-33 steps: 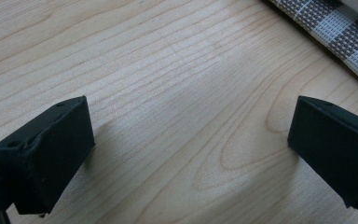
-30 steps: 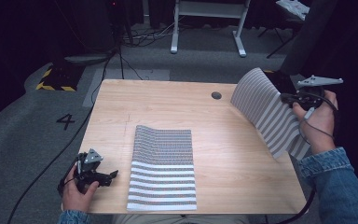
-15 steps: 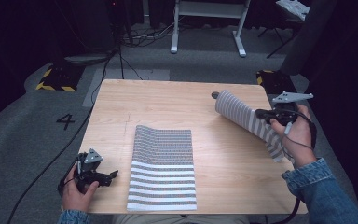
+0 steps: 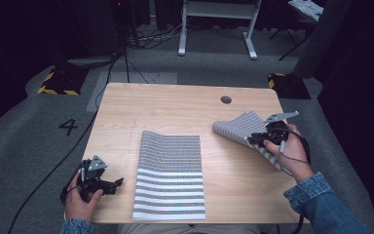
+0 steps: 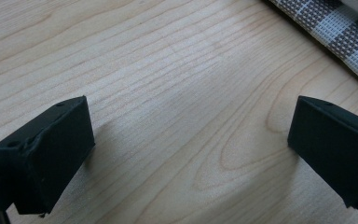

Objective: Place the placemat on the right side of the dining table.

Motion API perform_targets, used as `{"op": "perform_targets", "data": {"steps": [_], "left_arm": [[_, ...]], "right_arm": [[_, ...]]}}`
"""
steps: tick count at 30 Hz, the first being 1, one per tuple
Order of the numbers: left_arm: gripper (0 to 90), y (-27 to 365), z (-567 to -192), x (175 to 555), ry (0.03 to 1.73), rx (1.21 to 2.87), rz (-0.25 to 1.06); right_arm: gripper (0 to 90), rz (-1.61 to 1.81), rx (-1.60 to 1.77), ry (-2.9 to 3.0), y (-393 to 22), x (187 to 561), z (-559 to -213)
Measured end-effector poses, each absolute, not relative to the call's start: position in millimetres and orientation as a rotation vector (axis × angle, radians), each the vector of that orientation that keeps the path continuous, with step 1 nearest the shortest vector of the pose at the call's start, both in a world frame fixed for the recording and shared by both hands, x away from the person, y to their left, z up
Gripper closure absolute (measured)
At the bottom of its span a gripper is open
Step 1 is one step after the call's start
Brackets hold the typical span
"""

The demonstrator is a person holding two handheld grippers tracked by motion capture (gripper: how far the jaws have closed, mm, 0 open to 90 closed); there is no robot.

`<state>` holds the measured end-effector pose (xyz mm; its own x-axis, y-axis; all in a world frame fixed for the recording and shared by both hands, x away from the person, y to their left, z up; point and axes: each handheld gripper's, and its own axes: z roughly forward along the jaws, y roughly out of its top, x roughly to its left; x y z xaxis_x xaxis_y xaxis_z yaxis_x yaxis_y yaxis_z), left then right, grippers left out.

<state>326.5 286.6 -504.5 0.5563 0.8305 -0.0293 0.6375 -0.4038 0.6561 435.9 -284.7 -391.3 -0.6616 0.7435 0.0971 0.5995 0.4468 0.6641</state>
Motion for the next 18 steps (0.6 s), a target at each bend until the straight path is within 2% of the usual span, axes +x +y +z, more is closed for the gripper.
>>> {"op": "perform_targets", "data": {"steps": [3,6,11,18], "left_arm": [[0.4,286.6,-504.5,326.5,1.174,2.17,0.402],[0.4,286.7,-504.4,326.6,1.172,2.171,0.399],[0.4,286.8,-504.3,326.6,1.172,2.171,0.399],[0.4,286.7,-504.3,326.9,1.174,2.171,0.4]], "right_arm": [[44.0,1.133,1.204,2.462,-286.8,429.9,-394.8],[39.8,1.178,1.203,2.422,-296.6,423.4,-389.4],[38.3,1.157,1.289,2.308,-323.9,417.9,-386.7],[34.6,0.926,1.401,2.194,-361.7,417.7,-410.3]]}}
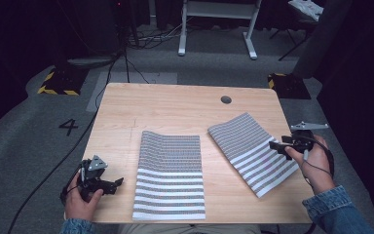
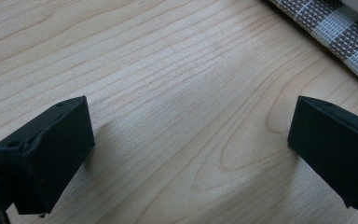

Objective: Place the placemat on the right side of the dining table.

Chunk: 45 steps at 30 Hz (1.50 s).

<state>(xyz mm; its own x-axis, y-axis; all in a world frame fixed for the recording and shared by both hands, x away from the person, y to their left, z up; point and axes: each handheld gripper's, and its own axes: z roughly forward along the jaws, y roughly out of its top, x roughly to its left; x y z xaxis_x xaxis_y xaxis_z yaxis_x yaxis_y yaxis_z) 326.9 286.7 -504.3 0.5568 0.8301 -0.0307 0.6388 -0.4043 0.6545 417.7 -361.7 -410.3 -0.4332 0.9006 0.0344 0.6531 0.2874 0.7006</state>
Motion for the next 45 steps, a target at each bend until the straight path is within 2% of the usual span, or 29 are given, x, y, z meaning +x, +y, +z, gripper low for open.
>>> {"op": "perform_targets", "data": {"steps": [9,18,22,28,39,45], "left_arm": [[0.4,286.6,-504.3,327.0,1.175,2.171,0.399],[0.4,286.6,-504.3,327.0,1.175,2.171,0.4],[0.4,286.6,-504.3,327.0,1.175,2.171,0.4],[0.4,286.6,-504.3,327.0,1.175,2.171,0.4],[0.4,286.6,-504.3,327.0,1.175,2.171,0.4],[0.4,286.6,-504.3,327.0,1.175,2.171,0.4]], "right_arm": [[30.3,0.74,1.542,2.154,-392.8,428.5,-448.8],[27.6,0.796,1.662,2.158,-404.6,432.0,-476.2],[40.6,0.782,1.673,2.172,-400.1,428.0,-475.3],[53.5,0.665,1.603,2.146,-390.1,420.8,-465.7],[88.4,0.665,1.468,2.136,-374.9,410.5,-436.4],[90.0,0.718,1.369,2.188,-359.9,403.1,-421.6]]}}
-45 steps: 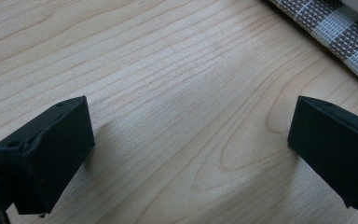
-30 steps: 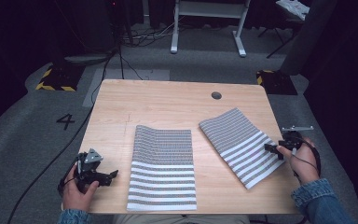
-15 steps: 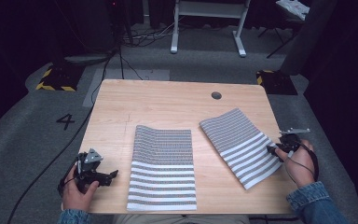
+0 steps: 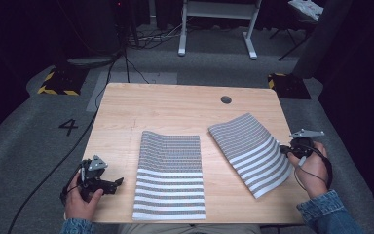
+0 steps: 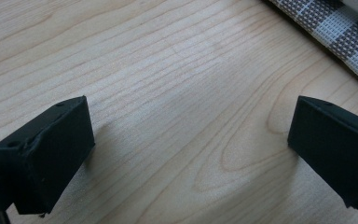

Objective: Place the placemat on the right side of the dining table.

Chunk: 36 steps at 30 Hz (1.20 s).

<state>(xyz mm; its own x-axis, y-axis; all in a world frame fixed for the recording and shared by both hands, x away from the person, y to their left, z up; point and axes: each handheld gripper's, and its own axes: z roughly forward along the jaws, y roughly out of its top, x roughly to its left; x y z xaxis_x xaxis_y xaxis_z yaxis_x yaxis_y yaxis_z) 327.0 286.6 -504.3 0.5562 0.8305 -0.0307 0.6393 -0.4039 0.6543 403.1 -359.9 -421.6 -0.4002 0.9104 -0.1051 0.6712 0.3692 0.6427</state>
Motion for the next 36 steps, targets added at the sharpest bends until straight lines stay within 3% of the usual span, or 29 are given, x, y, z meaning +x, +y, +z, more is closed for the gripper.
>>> {"op": "perform_targets", "data": {"steps": [20,36], "left_arm": [[0.4,286.6,-504.3,327.0,1.175,2.171,0.4],[0.4,286.6,-504.3,327.0,1.175,2.171,0.4]], "right_arm": [[90.0,0.989,0.959,2.298,-280.4,350.7,-365.3],[90.0,1.117,0.697,2.471,-203.2,304.5,-364.6]]}}
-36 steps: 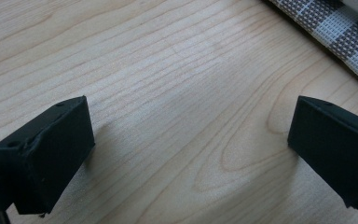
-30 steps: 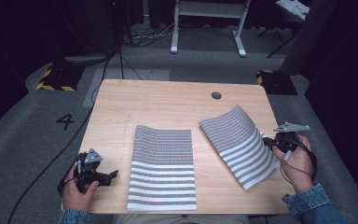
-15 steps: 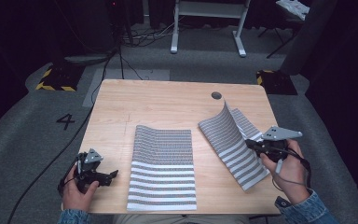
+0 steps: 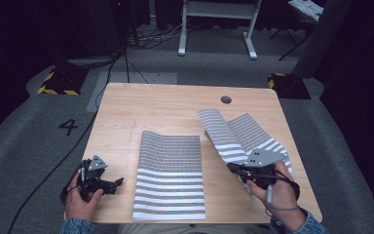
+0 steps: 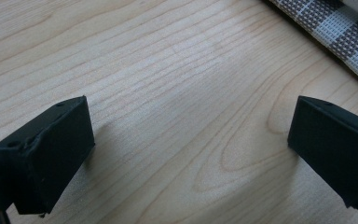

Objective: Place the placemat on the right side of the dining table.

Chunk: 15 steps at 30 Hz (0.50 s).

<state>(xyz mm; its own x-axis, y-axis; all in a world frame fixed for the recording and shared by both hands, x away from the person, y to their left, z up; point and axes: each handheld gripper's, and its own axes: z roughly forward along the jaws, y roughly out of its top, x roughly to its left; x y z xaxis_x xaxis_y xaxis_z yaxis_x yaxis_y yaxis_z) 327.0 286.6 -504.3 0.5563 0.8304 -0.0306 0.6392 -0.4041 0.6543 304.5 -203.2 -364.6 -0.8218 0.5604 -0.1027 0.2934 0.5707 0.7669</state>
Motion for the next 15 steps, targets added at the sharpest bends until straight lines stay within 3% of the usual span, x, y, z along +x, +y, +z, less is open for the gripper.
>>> {"op": "perform_targets", "data": {"steps": [6,8,10,13,15], "left_arm": [[0.4,286.6,-504.3,327.0,1.175,2.171,0.4],[0.4,286.6,-504.3,327.0,1.175,2.171,0.4],[0.4,286.6,-504.3,327.0,1.175,2.172,0.4],[0.4,286.5,-504.3,327.0,1.175,2.171,0.4],[0.4,286.6,-504.3,327.0,1.175,2.171,0.4]], "right_arm": [[89.2,1.244,0.657,2.578,-184.7,293.1,-376.1],[76.9,1.332,0.625,2.614,-181.0,289.6,-379.0],[54.6,1.428,0.618,2.633,-176.5,285.1,-381.1],[44.6,1.503,0.629,2.601,-180.4,282.5,-378.0],[43.4,1.502,0.672,2.554,-189.5,285.7,-374.4]]}}
